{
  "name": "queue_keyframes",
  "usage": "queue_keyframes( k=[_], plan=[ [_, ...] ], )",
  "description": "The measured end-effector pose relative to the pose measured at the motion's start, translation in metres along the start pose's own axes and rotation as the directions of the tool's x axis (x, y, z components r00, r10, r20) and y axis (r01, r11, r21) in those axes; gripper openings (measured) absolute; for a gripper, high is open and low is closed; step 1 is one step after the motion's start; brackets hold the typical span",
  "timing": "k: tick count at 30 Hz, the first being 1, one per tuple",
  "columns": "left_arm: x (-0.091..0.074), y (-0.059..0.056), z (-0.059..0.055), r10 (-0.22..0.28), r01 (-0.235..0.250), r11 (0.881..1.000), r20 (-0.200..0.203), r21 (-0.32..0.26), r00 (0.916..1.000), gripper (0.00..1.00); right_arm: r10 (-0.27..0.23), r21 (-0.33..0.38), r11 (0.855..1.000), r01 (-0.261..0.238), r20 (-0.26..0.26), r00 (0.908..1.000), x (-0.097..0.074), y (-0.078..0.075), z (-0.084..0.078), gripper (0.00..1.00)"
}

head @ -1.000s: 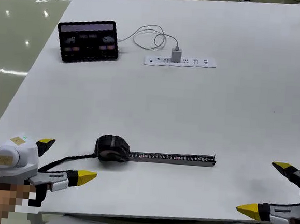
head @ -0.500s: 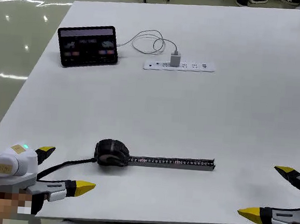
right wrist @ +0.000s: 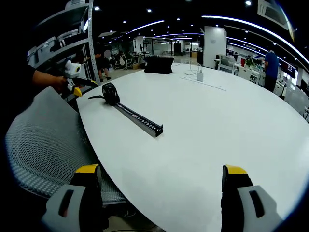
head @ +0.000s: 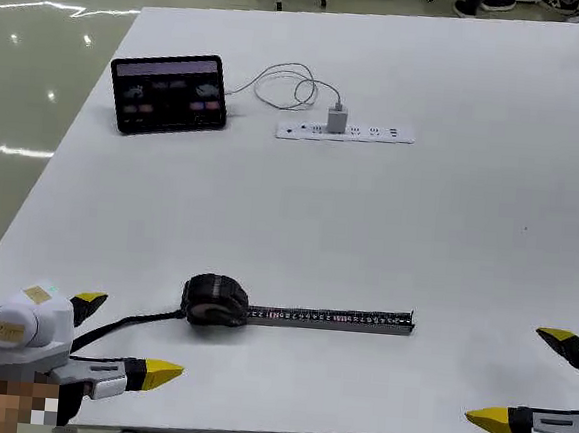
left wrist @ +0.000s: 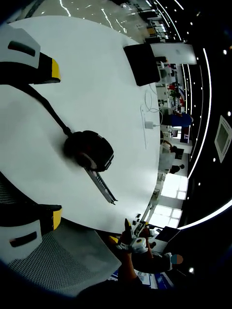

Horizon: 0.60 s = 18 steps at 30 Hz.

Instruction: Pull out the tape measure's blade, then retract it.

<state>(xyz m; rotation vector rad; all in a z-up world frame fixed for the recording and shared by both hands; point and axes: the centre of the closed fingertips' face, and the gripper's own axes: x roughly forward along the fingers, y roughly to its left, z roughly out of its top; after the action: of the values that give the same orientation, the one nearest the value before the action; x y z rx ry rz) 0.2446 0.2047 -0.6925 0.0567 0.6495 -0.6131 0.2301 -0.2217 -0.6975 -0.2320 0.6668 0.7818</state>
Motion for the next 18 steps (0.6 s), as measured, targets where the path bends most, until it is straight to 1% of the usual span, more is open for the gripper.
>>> queue_keyframes(
  k=[4,5,6,8,10,12,14,17,18],
  plan=[
    [0.005,-0.003,0.003,-0.002,0.002,1.0,-0.001,-0.004,1.0,1.0,0.006,-0.009,1.0,-0.006,-0.019,0.9998,0.001,0.001,0.0,0.98],
    [0.006,0.001,0.001,0.027,-0.026,0.999,-0.019,0.029,0.9995,0.99,0.007,-0.019,1.0,-0.007,-0.021,0.9998,0.002,0.0,0.001,0.98],
    [0.008,0.002,0.0,0.036,-0.035,0.999,-0.029,0.037,0.9989,0.99,0.007,-0.025,1.0,-0.007,-0.024,0.9997,0.003,0.0,0.002,0.99],
    [0.011,-0.003,0.001,0.01,-0.01,1.0,-0.02,-0.004,0.9998,1.0,0.013,-0.037,0.999,-0.014,-0.034,0.9993,0.003,0.001,0.004,0.99],
    [0.013,-0.006,0.0,0.012,-0.012,1.0,-0.031,0.003,0.9994,1.0,0.013,-0.054,0.998,-0.015,-0.044,0.9989,0.004,0.0,0.006,0.99],
    [0.014,-0.012,0.0,-0.006,0.006,1.0,-0.039,0.001,0.9992,1.0,0.017,-0.058,0.998,-0.02,-0.048,0.9987,0.005,-0.001,0.007,0.99],
    [0.016,-0.017,0.003,-0.007,0.007,1.0,-0.042,0.012,0.9991,1.0,0.023,-0.061,0.998,-0.026,-0.048,0.9986,0.006,-0.001,0.01,0.99],
    [0.018,-0.025,0.01,-0.027,0.028,1.0,-0.041,0.012,0.9988,1.0,0.029,-0.071,0.997,-0.032,-0.047,0.9985,0.007,-0.002,0.015,0.99],
    [0.019,-0.027,0.013,-0.025,0.025,0.999,-0.037,0.025,0.999,1.0,0.032,-0.078,0.996,-0.036,-0.049,0.9983,0.008,-0.002,0.017,0.99]
  ],
)
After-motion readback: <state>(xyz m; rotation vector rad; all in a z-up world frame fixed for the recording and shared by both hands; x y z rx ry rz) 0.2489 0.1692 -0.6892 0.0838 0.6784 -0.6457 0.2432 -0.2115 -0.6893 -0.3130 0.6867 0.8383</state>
